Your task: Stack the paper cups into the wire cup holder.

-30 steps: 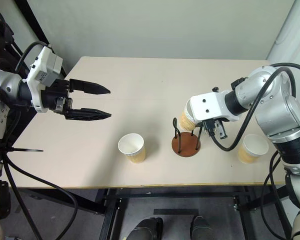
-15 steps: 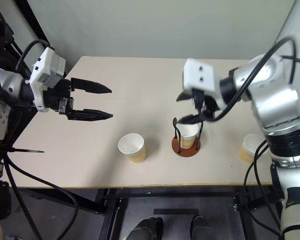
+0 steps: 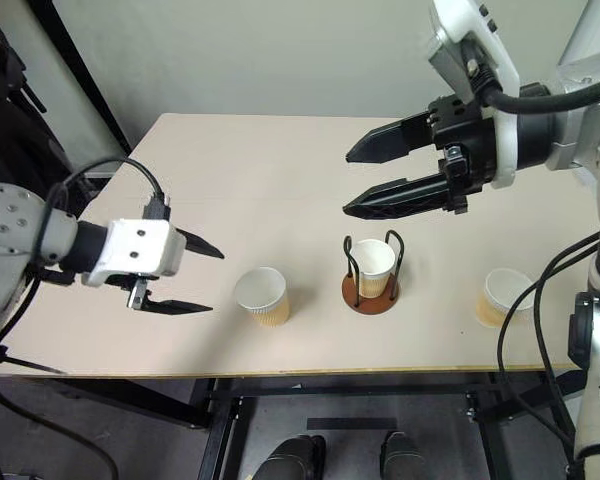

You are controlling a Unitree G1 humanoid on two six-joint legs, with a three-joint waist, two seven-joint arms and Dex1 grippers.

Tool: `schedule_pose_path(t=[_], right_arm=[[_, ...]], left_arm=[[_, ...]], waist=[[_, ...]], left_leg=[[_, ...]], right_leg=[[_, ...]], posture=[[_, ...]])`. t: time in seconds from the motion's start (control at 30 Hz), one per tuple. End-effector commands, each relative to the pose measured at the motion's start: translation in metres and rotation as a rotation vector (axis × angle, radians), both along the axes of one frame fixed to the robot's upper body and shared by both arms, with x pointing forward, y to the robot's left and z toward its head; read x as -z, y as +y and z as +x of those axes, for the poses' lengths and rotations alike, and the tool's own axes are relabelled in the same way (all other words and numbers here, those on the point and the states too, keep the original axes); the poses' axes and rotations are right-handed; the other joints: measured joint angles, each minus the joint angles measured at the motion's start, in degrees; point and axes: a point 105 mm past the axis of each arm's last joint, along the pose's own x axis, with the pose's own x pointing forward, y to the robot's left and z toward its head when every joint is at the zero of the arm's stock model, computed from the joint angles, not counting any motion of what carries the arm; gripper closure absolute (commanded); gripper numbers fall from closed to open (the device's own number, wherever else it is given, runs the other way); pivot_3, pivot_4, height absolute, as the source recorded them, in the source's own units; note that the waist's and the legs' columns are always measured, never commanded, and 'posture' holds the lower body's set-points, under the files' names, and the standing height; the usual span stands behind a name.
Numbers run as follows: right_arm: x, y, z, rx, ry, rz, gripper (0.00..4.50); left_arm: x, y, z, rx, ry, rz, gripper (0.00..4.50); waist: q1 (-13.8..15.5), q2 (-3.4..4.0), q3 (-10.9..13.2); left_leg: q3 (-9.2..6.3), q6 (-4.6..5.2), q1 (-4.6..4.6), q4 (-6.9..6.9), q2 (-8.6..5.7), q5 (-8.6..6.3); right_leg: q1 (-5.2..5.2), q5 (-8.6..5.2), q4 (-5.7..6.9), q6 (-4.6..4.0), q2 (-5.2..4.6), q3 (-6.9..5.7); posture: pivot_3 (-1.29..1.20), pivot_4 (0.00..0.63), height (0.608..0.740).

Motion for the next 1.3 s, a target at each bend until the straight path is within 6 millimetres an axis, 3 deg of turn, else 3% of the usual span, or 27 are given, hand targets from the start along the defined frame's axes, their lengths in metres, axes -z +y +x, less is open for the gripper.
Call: schedule_pose_path(t=[0.03, 0.53, 0.97, 1.3], right_arm=[[-0.013, -0.002, -0.004, 0.001, -0.046, 0.005, 1.08], [-0.012, -0.007, 0.001, 0.031, -0.07, -0.018, 1.08], [-0.009, -0.013, 0.0, 0.054, -0.07, -0.031, 1.08], [-0.009, -0.014, 0.001, 0.057, -0.075, -0.038, 1.08]], left_arm=[[-0.004, 0.003, 0.001, -0.025, -0.06, 0.041, 0.39], [0.027, 0.002, 0.011, -0.003, 0.005, 0.084, 0.39], [0.012, -0.01, 0.017, 0.064, -0.02, 0.08, 0.39], [0.02, -0.02, 0.012, 0.154, 0.033, 0.094, 0.39]], waist=[[0.0, 0.0, 0.0], [0.0, 0.0, 0.0], [0.1, 0.0, 0.0], [0.1, 0.0, 0.0]], left_leg=[[0.0, -0.01, 0.01, 0.01, 0.0, 0.01], [-0.02, -0.16, 0.11, 0.0, 0.02, -0.1], [-0.03, -0.13, 0.09, 0.0, 0.02, -0.09], [-0.03, -0.08, 0.08, 0.01, 0.02, -0.06]], right_leg=[[-0.04, -0.03, 0.1, -0.05, 0.0, 0.02], [-0.09, -0.14, 0.27, -0.22, 0.01, 0.03], [-0.09, -0.14, 0.27, -0.22, -0.01, 0.01], [-0.08, -0.16, 0.29, -0.19, -0.01, 0.0]], posture=[[0.0, 0.15, 0.74], [0.0, 0.15, 0.74], [0.0, 0.15, 0.74], [0.0, 0.15, 0.74]])
